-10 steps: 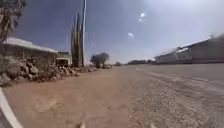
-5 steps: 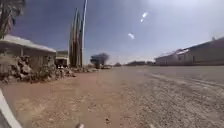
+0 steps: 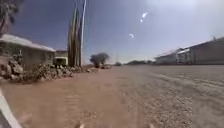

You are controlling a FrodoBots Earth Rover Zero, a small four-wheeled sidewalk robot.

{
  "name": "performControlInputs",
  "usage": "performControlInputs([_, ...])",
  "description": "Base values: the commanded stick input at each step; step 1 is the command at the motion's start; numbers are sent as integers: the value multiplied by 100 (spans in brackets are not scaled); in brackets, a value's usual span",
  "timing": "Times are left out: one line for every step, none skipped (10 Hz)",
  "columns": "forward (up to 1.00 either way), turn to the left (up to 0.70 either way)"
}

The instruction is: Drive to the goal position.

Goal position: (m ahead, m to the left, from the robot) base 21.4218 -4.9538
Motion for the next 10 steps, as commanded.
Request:
performControlInputs([70,0])
performControlInputs([70,0])
performControlInputs([70,0])
performControlInputs([70,0])
performControlInputs([70,0])
performControlInputs([70,0])
performControlInputs([70,0])
performControlInputs([70,0])
performControlInputs([70,0])
performControlInputs([70,0])
